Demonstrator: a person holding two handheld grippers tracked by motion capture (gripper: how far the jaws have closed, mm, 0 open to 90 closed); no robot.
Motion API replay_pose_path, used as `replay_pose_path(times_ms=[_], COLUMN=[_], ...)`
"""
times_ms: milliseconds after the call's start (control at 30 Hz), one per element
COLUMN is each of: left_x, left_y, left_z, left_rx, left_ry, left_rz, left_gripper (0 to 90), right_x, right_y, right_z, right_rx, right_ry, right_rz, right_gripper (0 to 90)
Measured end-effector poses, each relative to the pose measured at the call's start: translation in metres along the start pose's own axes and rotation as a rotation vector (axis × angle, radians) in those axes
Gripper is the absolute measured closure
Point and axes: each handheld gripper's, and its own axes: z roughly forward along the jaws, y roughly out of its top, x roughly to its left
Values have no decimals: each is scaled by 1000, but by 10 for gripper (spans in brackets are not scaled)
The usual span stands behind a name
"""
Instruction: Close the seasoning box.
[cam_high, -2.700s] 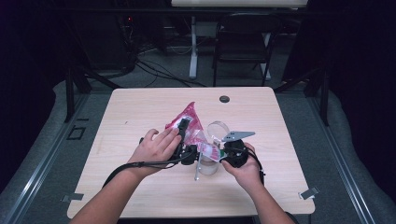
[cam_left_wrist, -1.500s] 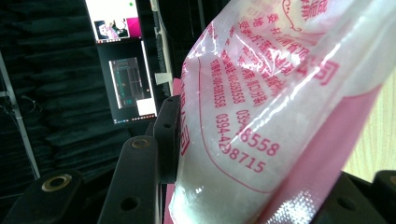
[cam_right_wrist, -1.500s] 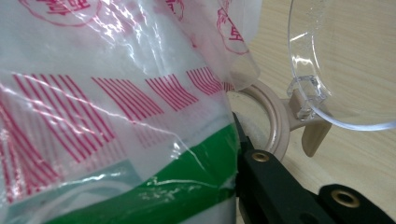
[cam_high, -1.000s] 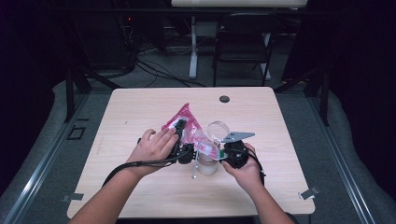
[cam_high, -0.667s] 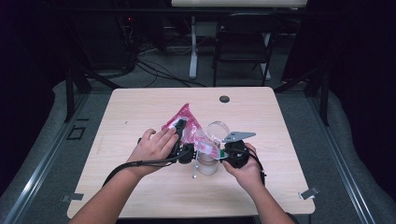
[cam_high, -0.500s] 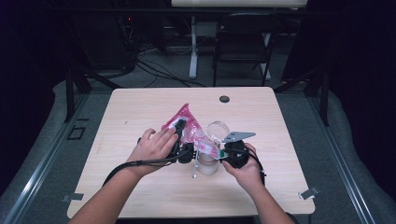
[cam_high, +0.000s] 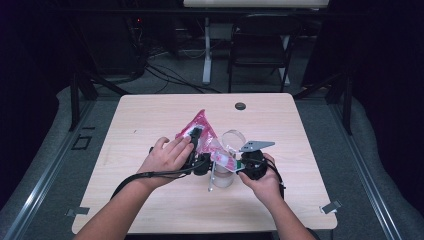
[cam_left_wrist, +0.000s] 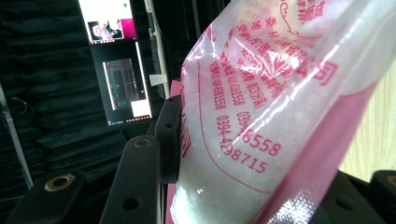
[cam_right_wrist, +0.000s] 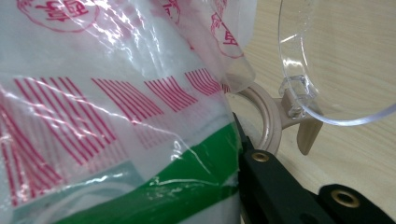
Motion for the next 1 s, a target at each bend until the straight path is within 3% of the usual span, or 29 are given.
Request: replay_pose_path(times_ms=[200,367,1000], left_x=[1,0,-15], left_y=[1,-3,-13], left_z=[-1,-1,4], left_rx=[0,4,21], left_ry=[-6,-49,-89], left_rz=[3,-26,-76], left_gripper=[635,654,628], right_x=[1,1,5], right_y=[0,0,1], right_z=[0,-1,-2], right_rx=[-5,-6,-20], right_ry=[-1,1,-17], right_rz=[4,4,-16], right_gripper=[900,900,900])
